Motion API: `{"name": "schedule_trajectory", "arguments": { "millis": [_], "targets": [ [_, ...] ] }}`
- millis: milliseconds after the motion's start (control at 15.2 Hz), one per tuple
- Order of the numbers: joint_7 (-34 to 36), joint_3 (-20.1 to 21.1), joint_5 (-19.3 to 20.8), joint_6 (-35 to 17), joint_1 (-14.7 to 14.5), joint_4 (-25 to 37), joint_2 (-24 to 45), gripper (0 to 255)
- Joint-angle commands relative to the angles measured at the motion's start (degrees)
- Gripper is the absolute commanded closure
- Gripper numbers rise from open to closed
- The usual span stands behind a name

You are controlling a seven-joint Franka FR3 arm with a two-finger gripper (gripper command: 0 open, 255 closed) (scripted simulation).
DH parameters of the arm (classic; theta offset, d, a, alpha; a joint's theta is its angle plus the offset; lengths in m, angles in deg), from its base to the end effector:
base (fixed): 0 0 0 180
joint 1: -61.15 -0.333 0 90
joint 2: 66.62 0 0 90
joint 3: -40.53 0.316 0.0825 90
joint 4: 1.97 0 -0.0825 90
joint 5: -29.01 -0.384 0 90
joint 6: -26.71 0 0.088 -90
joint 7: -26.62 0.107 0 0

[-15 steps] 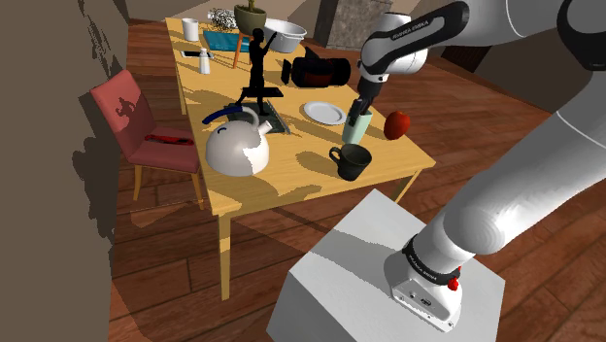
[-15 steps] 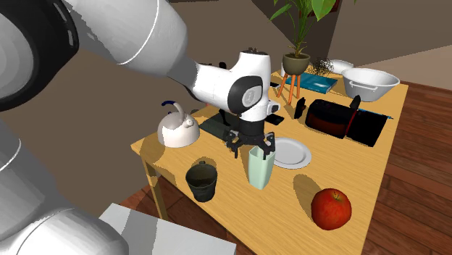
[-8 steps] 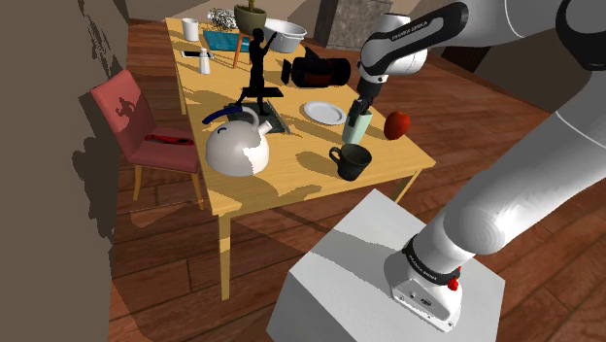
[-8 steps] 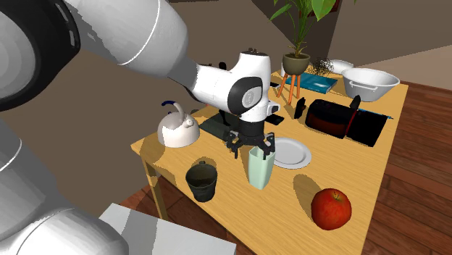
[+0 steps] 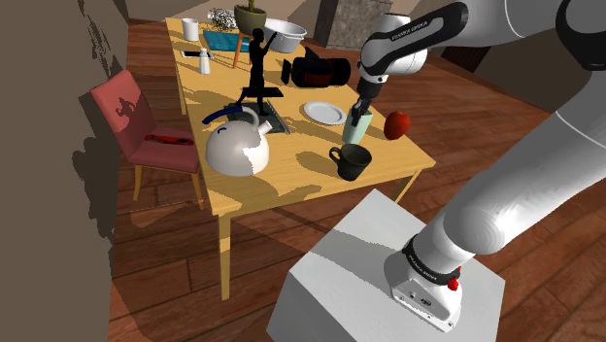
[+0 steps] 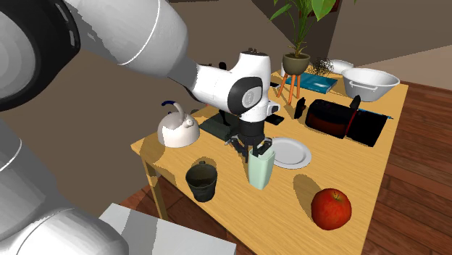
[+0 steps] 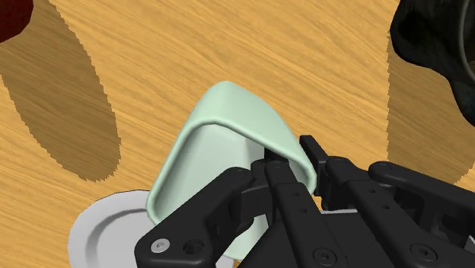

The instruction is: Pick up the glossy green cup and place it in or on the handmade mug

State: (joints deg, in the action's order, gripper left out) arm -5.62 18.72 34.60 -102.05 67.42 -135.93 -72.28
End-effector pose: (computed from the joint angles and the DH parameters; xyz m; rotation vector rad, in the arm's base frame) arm 0.4331 -0.2349 0.3726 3.0992 0.2100 -0.0279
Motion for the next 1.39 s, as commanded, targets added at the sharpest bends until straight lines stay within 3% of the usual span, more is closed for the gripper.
{"name": "schedule_trajectory", "arguments": {
  "millis": [0, 1320],
  "targets": [
    [0.00, 0.00, 0.00, 0.00, 0.00, 0.00, 0.00, 255],
    [0.93, 1.18, 1.45, 15.11, -0.10, 9.07, -6.31, 255]
  ]
}}
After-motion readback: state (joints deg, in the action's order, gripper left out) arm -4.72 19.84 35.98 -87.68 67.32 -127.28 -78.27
